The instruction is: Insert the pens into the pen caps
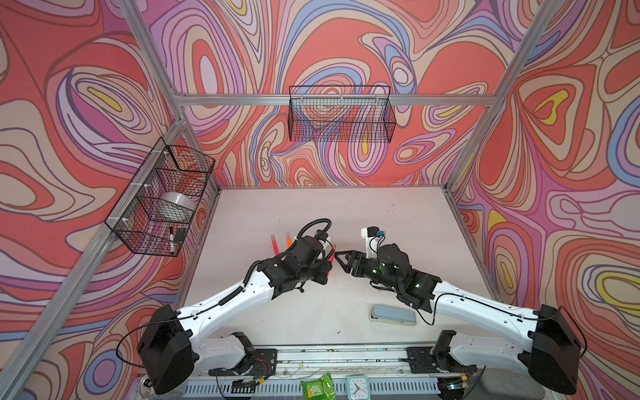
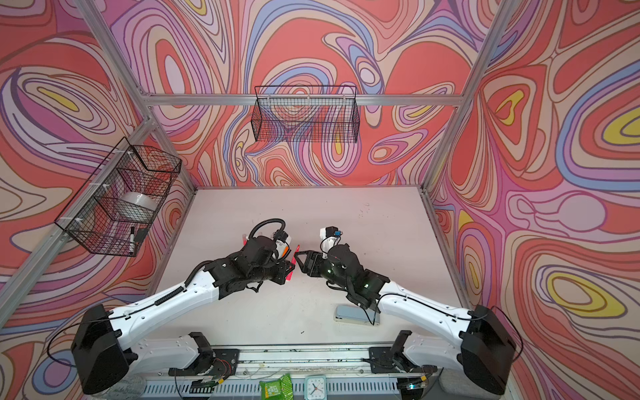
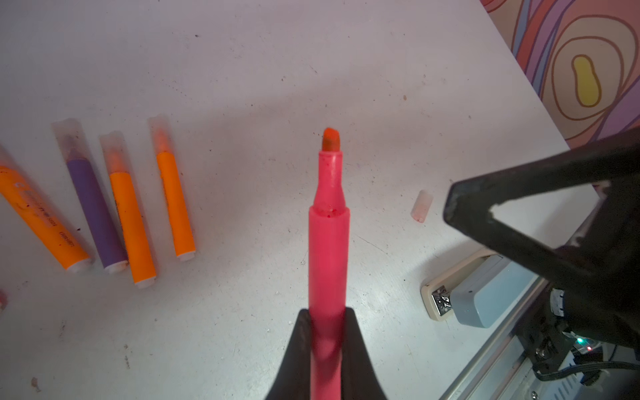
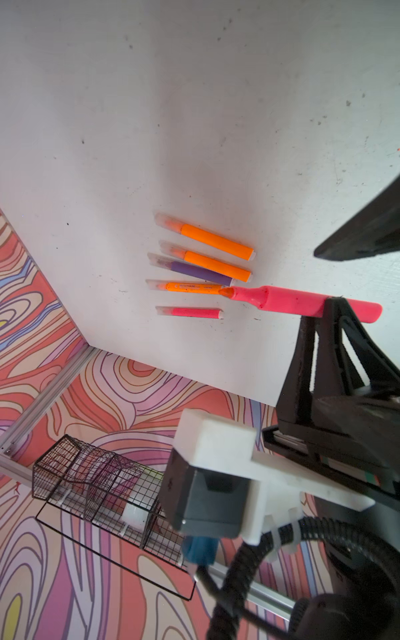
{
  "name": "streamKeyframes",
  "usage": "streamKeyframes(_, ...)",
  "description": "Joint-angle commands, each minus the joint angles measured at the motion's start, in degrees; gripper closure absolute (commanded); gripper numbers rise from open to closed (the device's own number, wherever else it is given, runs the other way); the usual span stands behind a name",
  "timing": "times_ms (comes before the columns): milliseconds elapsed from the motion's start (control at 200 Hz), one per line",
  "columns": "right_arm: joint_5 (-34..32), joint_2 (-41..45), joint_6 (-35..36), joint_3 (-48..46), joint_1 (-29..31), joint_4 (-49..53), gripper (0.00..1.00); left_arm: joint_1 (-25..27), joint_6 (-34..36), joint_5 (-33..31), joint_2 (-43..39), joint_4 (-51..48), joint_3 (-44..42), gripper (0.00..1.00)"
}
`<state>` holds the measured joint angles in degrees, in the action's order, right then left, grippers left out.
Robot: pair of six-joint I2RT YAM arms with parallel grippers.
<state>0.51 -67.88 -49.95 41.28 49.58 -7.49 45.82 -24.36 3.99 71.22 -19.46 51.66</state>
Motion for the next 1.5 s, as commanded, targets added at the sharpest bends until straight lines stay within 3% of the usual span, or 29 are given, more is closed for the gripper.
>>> streamKeyframes(0, 1.0, -2.0, -1.2, -0.5, 0.2, -3.1, 0.42, 0.5, 1.0, 2.2, -1.8, 2.5, -0.6, 1.00)
streamKeyframes(235, 2.6, -5.8, -2.6, 0.4, 0.3, -4.9, 0.47, 0.8, 1.1, 3.2, -4.2, 3.6, -2.3, 1.00)
streamKeyframes(721, 2.0, -7.9, -1.7, 2.4, 1.7, -4.7, 0.86, 1.5, 0.8, 3.5, -4.2, 3.9, -4.1, 1.00)
streamKeyframes(851, 1.7, -7.7, -1.7, 2.4, 2.2, -4.4, 0.94, 1.5, 0.6, 2.6, -3.9, 5.9, -4.2, 0.84)
streamKeyframes(966, 1.4, -7.5, -1.5, 2.5, 2.7, -4.5, 0.97, 1.5, 0.5, 1.6, -3.8, 6.2, -4.1, 0.74)
streamKeyframes(1097, 1.5, -7.5, -1.5, 2.7, 3.3, -4.8, 0.98, 1.5, 0.5, 0.8, -4.0, 6.7, -4.2, 0.69)
streamKeyframes(1497, 1.8, -8.7, -1.5, 3.7, 4.6, -5.3, 0.99, 1.5, 0.5, 0.1, -3.8, 8.9, -4.8, 0.65)
